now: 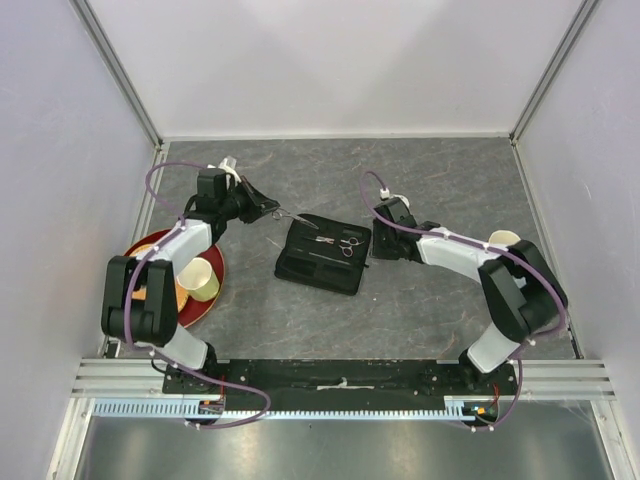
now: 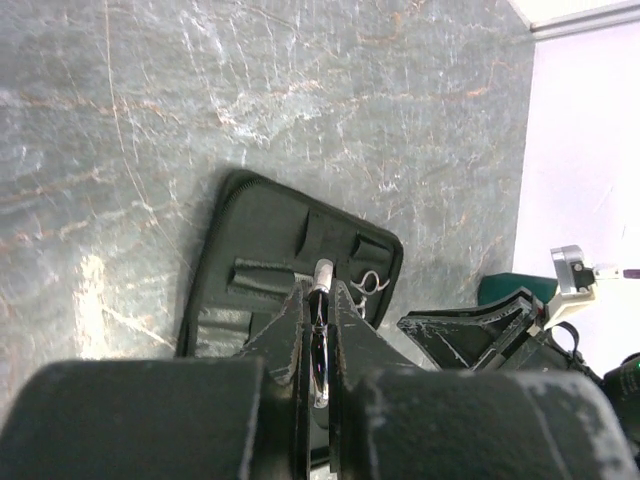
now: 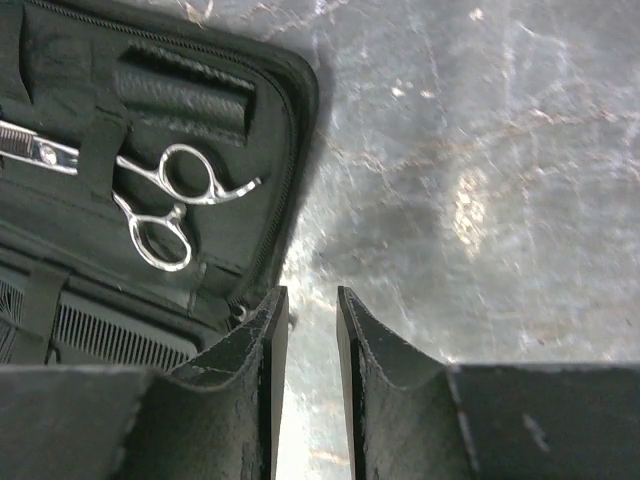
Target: Sort the hair-cutting tools
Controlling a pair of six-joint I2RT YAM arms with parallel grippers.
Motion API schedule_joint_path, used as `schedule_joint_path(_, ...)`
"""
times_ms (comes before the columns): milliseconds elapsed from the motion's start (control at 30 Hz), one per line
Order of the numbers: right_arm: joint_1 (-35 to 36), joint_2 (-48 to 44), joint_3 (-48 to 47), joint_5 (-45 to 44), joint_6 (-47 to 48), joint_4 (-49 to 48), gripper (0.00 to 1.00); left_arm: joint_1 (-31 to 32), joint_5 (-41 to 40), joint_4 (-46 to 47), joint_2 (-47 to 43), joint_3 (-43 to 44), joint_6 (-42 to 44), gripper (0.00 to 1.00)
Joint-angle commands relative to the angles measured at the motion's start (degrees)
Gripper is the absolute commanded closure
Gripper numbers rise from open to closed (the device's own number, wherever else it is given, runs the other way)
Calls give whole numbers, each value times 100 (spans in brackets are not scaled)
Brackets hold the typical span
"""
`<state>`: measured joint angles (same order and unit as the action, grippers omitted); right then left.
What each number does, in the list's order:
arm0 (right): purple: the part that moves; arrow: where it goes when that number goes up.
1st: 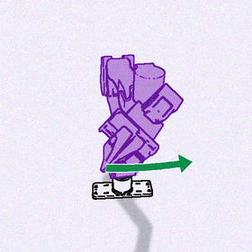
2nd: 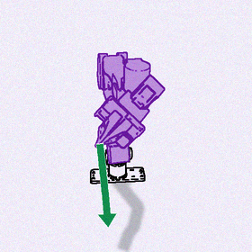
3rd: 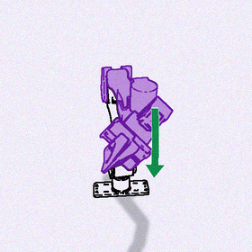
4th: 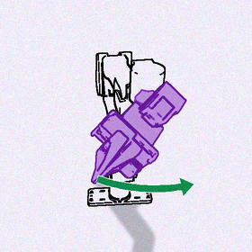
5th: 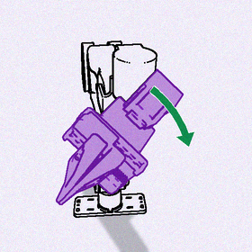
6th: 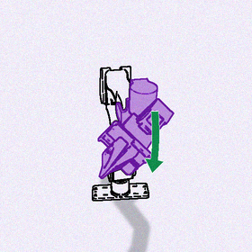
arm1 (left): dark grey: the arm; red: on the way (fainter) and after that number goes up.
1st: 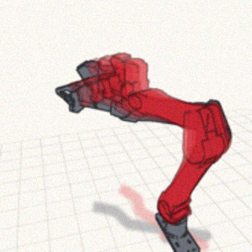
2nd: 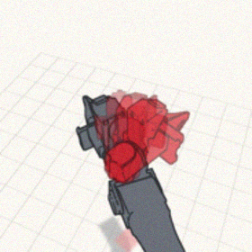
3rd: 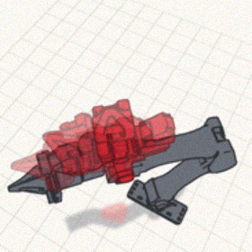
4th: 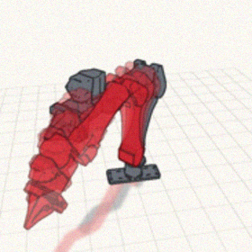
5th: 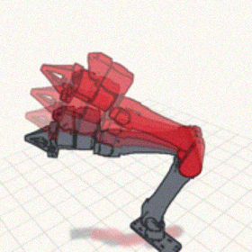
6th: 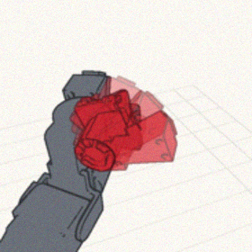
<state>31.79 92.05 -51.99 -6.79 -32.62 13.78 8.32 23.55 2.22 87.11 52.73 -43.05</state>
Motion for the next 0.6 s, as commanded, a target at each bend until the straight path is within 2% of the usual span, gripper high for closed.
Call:
schedule_joint_path(0,-33,454,-531,362,-183,-385,68,-330,896,1060,534,282,-265,98)
schedule_joint_path(300,-41,682,-628,257,-385,-438,69,-603,1582,1729,1430,351,-415,98)
schedule_joint_path(567,-50,885,-707,248,-359,-438,61,-612,1697,2072,1800,325,-556,98)
